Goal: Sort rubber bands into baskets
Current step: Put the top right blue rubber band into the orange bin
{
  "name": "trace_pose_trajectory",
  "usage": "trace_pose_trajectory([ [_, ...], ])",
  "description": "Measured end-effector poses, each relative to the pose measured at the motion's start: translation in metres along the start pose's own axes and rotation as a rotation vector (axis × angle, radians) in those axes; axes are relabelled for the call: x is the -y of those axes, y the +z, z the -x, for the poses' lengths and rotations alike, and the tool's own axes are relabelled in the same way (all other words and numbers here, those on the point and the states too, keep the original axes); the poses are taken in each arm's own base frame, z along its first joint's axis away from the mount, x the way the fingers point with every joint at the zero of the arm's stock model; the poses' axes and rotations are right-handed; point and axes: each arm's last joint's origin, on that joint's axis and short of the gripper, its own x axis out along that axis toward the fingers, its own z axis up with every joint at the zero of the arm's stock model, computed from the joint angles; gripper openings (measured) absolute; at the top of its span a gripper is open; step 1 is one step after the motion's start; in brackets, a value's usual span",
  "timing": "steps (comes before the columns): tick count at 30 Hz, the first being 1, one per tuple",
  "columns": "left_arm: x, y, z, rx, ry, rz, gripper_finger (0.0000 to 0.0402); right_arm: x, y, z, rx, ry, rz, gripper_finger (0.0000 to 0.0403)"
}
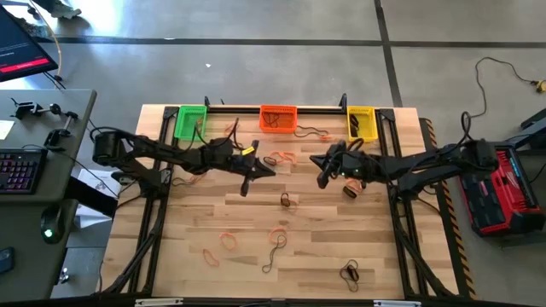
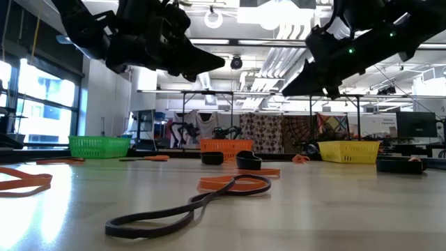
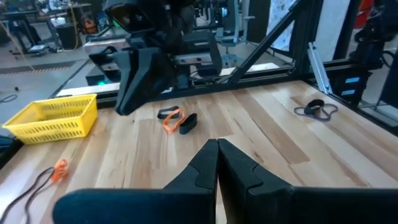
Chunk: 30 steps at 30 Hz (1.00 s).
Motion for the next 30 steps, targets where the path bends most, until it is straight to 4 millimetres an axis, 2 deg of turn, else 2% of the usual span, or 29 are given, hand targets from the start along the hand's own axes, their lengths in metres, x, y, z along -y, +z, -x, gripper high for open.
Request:
trace_pose_trajectory([
  [5, 0.000, -0.009, -0.007, 0.021, -0.045, 0.005, 0.0000, -0.009, -0.003, 0.004, 0.007, 0.003, 0.017, 0.0026],
  [11, 0.000, -0.023, -0.015, 0.011, -0.070, 0.026, 0.0000, -0.019, -0.005, 0.009, 0.016, 0.024, 0.034, 0.0081],
  [15, 0.003, -0.028, -0.017, -0.004, -0.150, 0.053, 0.0000, -0.023, -0.007, 0.011, 0.019, 0.030, 0.037, 0.0107],
  [21, 0.012, -0.029, -0.019, -0.010, -0.198, 0.050, 0.0000, -0.030, -0.009, 0.015, 0.017, 0.057, 0.042, 0.0115],
  [26, 0.022, -0.027, -0.021, 0.005, -0.262, -0.018, 0.0000, -0.035, -0.010, 0.018, 0.022, 0.073, 0.045, 0.0115],
  [30, 0.024, -0.026, -0.021, 0.025, -0.326, -0.031, 0.0000, -0.034, -0.013, 0.011, 0.010, 0.032, 0.036, 0.0115],
])
